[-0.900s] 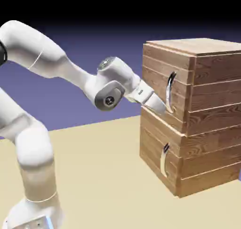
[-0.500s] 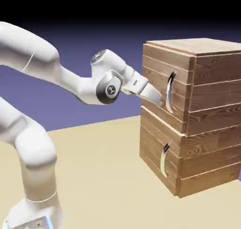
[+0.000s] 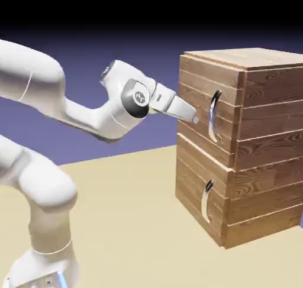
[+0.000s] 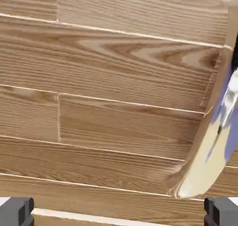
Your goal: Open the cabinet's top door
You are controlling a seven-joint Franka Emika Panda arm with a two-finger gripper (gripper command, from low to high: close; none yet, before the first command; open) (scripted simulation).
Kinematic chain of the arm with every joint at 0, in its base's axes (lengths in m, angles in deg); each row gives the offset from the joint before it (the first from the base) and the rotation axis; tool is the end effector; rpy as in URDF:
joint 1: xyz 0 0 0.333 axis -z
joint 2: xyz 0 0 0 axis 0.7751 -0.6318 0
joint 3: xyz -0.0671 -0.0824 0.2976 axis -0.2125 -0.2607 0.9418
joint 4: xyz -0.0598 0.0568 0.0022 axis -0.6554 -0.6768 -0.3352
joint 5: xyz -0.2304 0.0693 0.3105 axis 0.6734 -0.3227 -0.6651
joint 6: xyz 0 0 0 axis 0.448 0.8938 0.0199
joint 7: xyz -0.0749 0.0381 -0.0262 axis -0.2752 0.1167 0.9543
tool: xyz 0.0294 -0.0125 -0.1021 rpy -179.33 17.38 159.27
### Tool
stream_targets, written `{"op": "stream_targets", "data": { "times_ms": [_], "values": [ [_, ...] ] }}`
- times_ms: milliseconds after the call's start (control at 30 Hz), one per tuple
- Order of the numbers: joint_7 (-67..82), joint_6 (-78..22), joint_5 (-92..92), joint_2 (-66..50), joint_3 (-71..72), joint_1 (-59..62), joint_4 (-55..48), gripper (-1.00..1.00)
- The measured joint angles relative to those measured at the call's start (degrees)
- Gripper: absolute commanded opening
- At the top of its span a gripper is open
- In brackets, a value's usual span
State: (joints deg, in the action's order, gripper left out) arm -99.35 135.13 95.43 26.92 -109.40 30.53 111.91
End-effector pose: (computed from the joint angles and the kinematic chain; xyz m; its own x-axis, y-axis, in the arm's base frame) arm 0.3446 0.0244 0.5078 0.4060 -0.6001 0.6892 -0.3331 -0.7995 -0.4999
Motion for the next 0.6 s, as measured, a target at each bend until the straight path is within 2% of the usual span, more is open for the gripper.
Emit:
{"op": "stream_targets", "data": {
  "times_ms": [600],
  "values": [
    [-32.50, -5.07, 44.85, 8.88, -15.33, -12.51, -1.50, 0.00]
  ]
}}
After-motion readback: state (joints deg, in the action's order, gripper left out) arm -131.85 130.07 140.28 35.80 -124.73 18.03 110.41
